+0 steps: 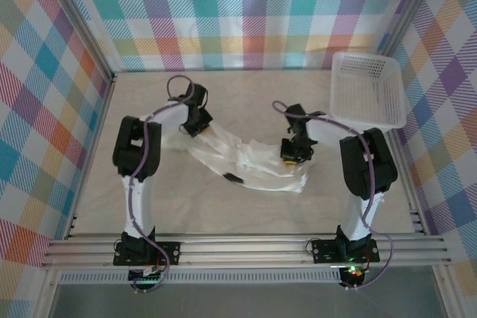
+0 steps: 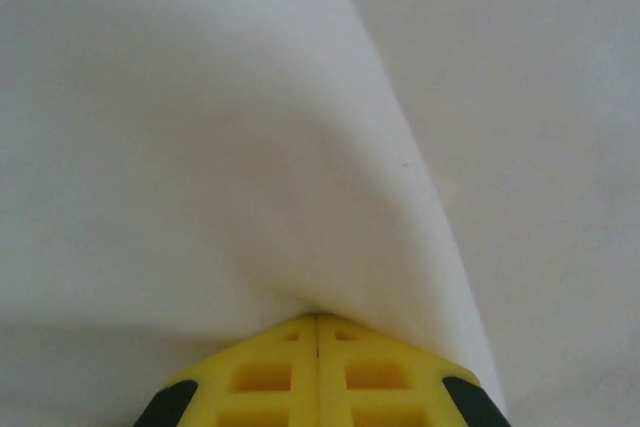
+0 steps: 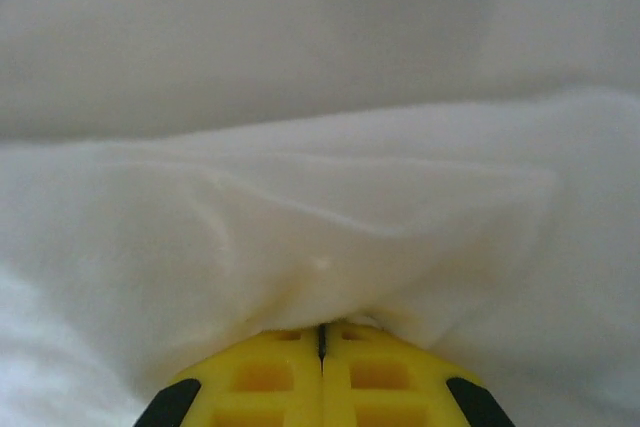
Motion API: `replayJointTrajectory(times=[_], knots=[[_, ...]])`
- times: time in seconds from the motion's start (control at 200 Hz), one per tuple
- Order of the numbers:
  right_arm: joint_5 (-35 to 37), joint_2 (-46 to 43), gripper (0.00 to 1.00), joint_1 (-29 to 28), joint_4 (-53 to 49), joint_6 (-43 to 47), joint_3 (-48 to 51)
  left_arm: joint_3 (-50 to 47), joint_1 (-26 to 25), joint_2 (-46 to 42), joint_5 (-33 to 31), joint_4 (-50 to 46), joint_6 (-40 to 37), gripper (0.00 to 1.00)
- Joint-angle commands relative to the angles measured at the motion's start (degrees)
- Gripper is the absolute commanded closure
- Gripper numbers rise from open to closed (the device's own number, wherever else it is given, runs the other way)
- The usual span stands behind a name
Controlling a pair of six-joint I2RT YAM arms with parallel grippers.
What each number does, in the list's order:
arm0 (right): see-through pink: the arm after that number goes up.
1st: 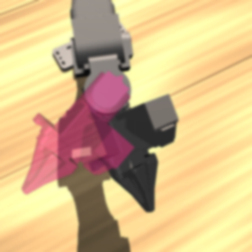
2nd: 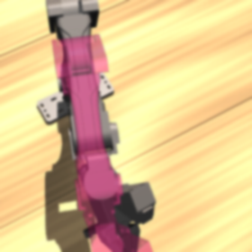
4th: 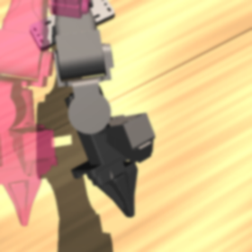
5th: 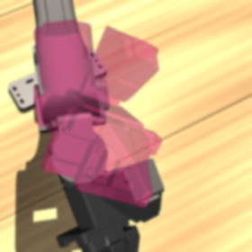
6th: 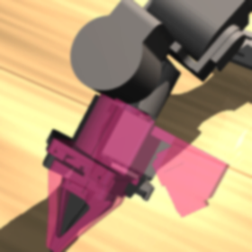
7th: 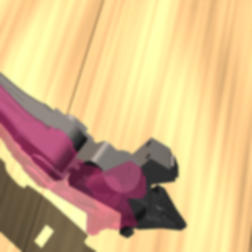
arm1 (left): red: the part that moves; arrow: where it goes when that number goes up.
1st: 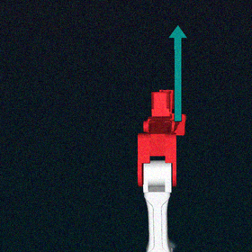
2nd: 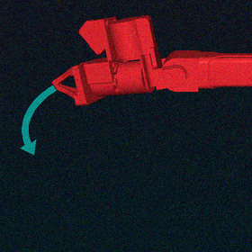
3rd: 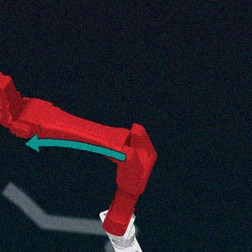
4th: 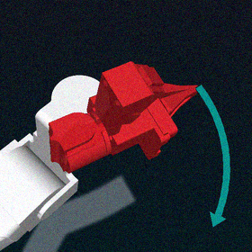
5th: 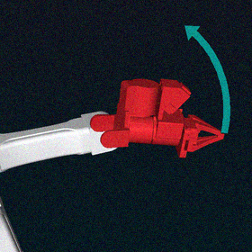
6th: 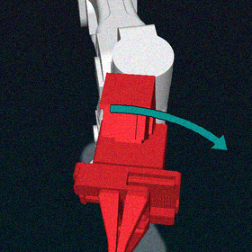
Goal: Fold the inside-out t-shirt
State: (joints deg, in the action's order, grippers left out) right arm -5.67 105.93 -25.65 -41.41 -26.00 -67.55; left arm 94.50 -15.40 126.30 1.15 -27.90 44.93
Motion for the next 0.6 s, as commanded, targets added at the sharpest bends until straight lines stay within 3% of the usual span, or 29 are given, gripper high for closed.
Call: replayJointTrajectory(times=[0.0, 0.075, 0.15, 0.245, 0.345, 0.445, 0.595], knots=[[-8.4, 1.0, 0.97, -8.4, -2.1, -2.2, 2.2, 12.5, 2.4, 10.6, 0.5, -2.0, -4.7, 1.00], [-12.2, 1.8, 0.94, -14.4, -1.1, -2.2, 0.4, 21.3, 2.8, 12.7, 3.1, -2.1, -6.5, 1.00], [-13.3, 1.9, 0.93, -18.0, -2.7, -1.5, -3.6, 24.2, 2.8, 10.9, 4.4, -1.0, -8.0, 1.00], [-10.7, -3.1, 0.92, -18.6, -1.0, -2.1, -3.6, 21.9, 3.1, 5.6, 3.3, -1.3, -10.5, 0.89], [-3.7, -10.2, 0.89, -18.6, 4.4, -2.8, 2.2, 14.6, 4.3, -0.9, 0.0, -2.8, -11.0, 0.85], [-0.9, -12.1, 0.89, -18.6, 8.6, -1.3, 6.9, 7.4, 5.5, -4.8, 0.0, -1.8, -11.6, 1.00], [-5.4, -7.4, 0.93, -18.7, 10.1, 1.9, 6.5, 8.2, 5.5, -0.7, 7.1, -0.3, -13.1, 1.00]])
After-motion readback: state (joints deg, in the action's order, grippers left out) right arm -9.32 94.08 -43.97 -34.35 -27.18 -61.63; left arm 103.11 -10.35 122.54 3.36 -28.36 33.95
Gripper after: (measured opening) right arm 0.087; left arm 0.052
